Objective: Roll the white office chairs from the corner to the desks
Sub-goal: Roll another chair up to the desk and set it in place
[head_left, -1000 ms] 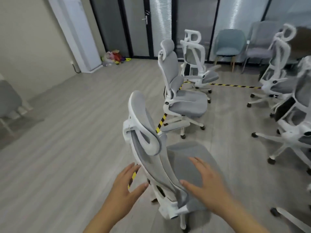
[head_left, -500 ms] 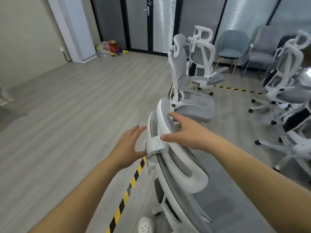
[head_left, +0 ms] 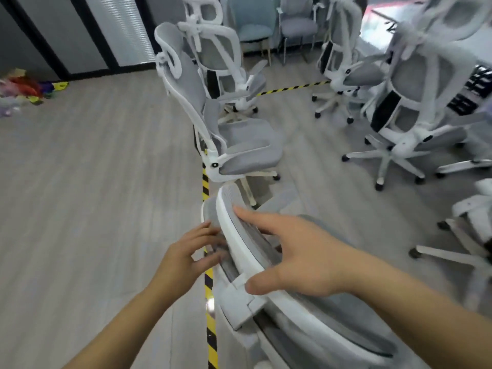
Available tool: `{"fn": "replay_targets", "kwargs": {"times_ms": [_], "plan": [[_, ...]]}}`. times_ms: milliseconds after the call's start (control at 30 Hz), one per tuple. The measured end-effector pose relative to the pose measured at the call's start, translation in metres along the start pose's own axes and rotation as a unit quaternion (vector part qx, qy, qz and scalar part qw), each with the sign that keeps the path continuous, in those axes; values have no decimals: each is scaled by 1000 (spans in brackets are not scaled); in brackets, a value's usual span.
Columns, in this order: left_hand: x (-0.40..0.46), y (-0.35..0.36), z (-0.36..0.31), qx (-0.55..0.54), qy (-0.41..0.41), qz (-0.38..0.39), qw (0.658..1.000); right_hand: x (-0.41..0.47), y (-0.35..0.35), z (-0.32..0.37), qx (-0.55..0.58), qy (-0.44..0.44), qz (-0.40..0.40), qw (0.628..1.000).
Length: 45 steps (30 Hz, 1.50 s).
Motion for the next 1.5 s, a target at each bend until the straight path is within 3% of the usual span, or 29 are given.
{"fn": "replay_targets", "kwargs": {"times_ms": [133, 267, 400, 467, 600, 667, 800, 1000, 1100, 1200, 1300, 1500], "plan": [[49, -20, 23, -14, 74, 55, 996, 33, -1, 1, -4, 27, -51, 998], [106, -45, 54, -2, 162, 180, 970, 65, 3, 10, 0, 85, -101, 991], [154, -62, 76, 56, 259, 197, 944, 89, 21, 39, 42, 151, -223, 962], [176, -66, 80, 74, 284, 212, 932, 94, 30, 57, -9, 206, -290, 934], [211, -70, 83, 75, 322, 244, 912, 89, 66, 75, -180, 361, -357, 842], [223, -74, 88, 68, 336, 257, 904, 91, 92, 76, -250, 382, -428, 780], [256, -80, 96, 50, 330, 244, 911, 98, 130, 56, -288, 291, -644, 646], [275, -85, 83, 63, 268, 283, 919, 126, 136, 28, -310, 221, -748, 544], [282, -81, 84, 52, 254, 296, 919, 134, 130, 23, -306, 192, -779, 512], [291, -74, 84, 42, 267, 303, 914, 133, 127, 21, -311, 204, -771, 518], [298, -71, 78, 34, 269, 322, 907, 131, 147, 21, -278, 272, -754, 529], [314, -47, 50, 7, 315, 358, 879, 140, 235, 5, -249, 427, -709, 502]]}}
Point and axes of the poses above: each hand's wrist, its own x-axis towards the middle knuckle, its own y-axis out of the palm, z = x × y, the point moved 2 cm from there along x, towards the middle knuckle, and after that the axes turned 6 degrees about -y, right-handed, at the moved point
